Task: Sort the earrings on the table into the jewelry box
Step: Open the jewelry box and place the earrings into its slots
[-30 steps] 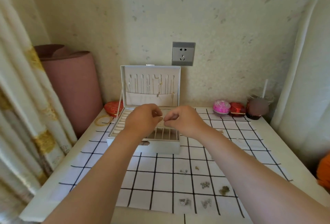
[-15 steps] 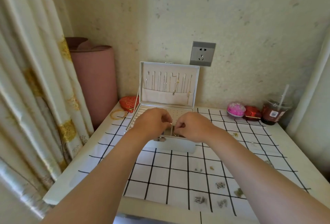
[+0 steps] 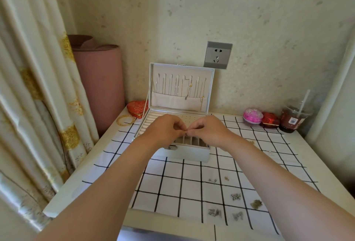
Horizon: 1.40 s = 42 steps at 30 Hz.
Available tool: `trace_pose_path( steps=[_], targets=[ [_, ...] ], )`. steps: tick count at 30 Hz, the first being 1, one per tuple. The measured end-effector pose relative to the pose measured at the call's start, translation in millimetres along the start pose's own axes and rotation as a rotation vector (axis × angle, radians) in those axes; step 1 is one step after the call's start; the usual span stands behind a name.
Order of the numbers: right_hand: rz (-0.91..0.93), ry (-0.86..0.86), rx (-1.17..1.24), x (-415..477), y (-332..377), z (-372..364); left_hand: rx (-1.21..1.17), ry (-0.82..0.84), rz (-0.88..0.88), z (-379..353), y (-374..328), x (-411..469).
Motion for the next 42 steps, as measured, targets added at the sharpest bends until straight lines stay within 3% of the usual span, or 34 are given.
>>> trace_pose_path(
  steps=[7, 18, 28, 32, 42],
  targets=[
    [0.065, 0.128, -0.332, -1.2, 2.1, -16.8, 0.228, -0.01, -0.102, -7.4, 3.1, -5.1],
    [0.113, 0.014, -0.254, -48.2, 12.5, 13.4, 0.236, -0.127, -0.231, -8.5, -23.3, -37.0],
    [-0.094, 0.362, -0.386, -105.3, -6.7, 4.9, 0.27, 0.146, -0.229, -66.6, -32.9, -79.1],
    [-0.103, 0.387, -0.427, -108.2, -17.2, 5.0, 0.346, 0.164, -0.209, -88.8, -31.4, -81.9],
    [-0.072, 0.362, -0.379, -103.6, -22.4, 0.9, 0.245, 0.26, -0.121, -95.6, -28.4, -66.8]
  ],
)
Point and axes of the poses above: each hand's wrist, its own x-axis towards the middle knuckle, its own z-axis out of the back of the hand, y = z × x, the point moved 5 cm from there along x, towards the middle knuckle, and after that the axes turned 11 degrees about z, right-handed, at the moved point
